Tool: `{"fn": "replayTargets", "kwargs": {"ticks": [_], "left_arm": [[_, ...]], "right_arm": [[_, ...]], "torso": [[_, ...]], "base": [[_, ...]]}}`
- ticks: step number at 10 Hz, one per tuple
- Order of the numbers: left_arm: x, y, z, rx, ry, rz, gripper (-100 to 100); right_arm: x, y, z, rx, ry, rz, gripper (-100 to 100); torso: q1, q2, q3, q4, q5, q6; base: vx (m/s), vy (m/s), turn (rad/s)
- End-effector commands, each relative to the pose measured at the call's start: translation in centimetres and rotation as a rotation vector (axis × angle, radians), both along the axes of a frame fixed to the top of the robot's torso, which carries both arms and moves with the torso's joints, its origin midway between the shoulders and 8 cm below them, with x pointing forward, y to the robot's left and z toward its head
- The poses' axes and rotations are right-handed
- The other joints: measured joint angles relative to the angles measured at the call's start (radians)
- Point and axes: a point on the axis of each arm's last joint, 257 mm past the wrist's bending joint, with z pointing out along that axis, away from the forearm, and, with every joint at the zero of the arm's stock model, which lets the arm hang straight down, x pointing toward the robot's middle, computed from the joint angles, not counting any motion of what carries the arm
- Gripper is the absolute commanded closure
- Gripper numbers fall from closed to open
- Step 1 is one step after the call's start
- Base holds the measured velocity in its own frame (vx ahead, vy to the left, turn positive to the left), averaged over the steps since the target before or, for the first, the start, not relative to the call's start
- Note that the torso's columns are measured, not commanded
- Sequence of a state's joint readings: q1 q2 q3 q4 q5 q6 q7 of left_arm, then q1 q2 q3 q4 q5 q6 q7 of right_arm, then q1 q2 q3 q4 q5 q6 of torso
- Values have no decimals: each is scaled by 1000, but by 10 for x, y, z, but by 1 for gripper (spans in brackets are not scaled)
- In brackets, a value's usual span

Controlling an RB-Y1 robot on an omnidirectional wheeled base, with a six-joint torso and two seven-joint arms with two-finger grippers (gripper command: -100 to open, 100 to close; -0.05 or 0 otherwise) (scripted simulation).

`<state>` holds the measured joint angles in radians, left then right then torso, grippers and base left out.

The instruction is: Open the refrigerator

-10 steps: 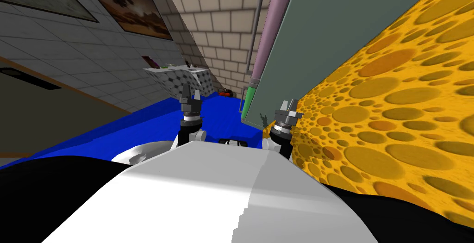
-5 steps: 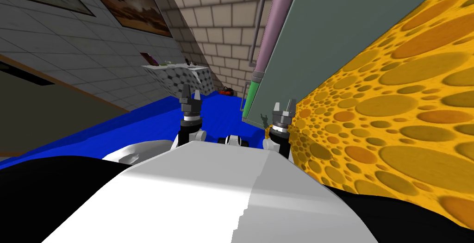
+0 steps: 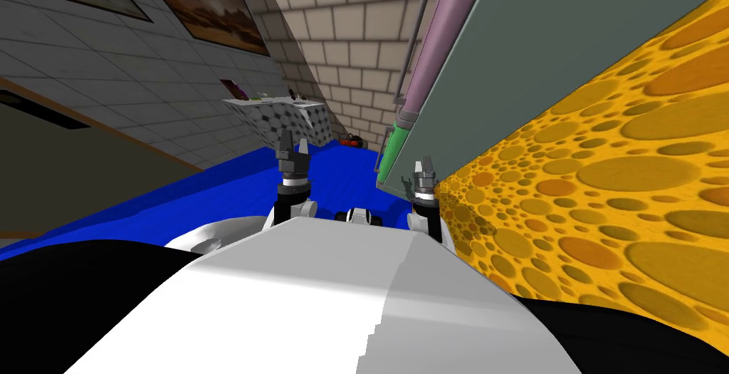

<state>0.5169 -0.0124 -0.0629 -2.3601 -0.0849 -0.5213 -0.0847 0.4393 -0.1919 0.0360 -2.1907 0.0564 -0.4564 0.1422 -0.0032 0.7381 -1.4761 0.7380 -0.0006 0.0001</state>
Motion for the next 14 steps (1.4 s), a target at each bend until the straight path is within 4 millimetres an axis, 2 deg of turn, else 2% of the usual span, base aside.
{"fn": "replayTargets", "kwargs": {"ticks": [1, 2, 3, 4, 6, 7, 8, 11, 12, 13, 14], "left_arm": [[0, 0, 0, 0, 0, 0, 0], [0, 0, 0, 0, 0, 0, 0], [0, 0, 0, 0, 0, 0, 0], [0, 0, 0, 0, 0, 0, 0], [0, 0, 0, 0, 0, 0, 0], [0, 0, 0, 0, 0, 0, 0], [0, 0, 0, 0, 0, 0, 0], [0, 0, 0, 0, 0, 0, 0], [0, 0, 0, 0, 0, 0, 0], [0, 0, 0, 0, 0, 0, 0], [0, 0, 0, 0, 0, 0, 0]], "right_arm": [[21, 0, -28, -167, 56, -42, -100], [23, -1, -31, -179, 62, -51, -100], [33, -3, -47, -261, 90, -74, -100], [33, -3, -47, -265, 90, -76, -100], [53, -9, -67, -431, 121, -122, -100], [56, -13, -78, -448, 142, -134, -100], [65, -15, -83, -530, 146, -156, -100], [79, -28, -108, -639, 191, -197, -100], [89, -33, -115, -730, 196, -226, -100], [90, -37, -123, -736, 214, -229, -100], [101, -45, -130, -830, 220, -260, -100]], "torso": [[0, 1, 1, 0, -1, 0], [3, 0, 0, 0, 0, 0], [4, 0, 0, 0, 1, 0], [4, 0, 0, 0, 1, 0], [3, 0, 0, 0, 1, 0], [4, -1, -1, 0, 1, 0], [3, -1, 0, 0, 1, 0], [4, 0, 1, 0, 1, 0], [1, 1, 1, 0, 0, 0], [2, -1, 0, 0, 0, 0], [2, 0, 0, 0, 0, 0]], "base": [[43, 124, 47], [36, 107, 13], [30, 113, 21], [23, 102, 17], [42, 121, 36], [49, 109, 17], [56, 133, 29], [36, 110, 19], [48, 95, 32], [48, 87, 14], [30, 102, 25]]}}
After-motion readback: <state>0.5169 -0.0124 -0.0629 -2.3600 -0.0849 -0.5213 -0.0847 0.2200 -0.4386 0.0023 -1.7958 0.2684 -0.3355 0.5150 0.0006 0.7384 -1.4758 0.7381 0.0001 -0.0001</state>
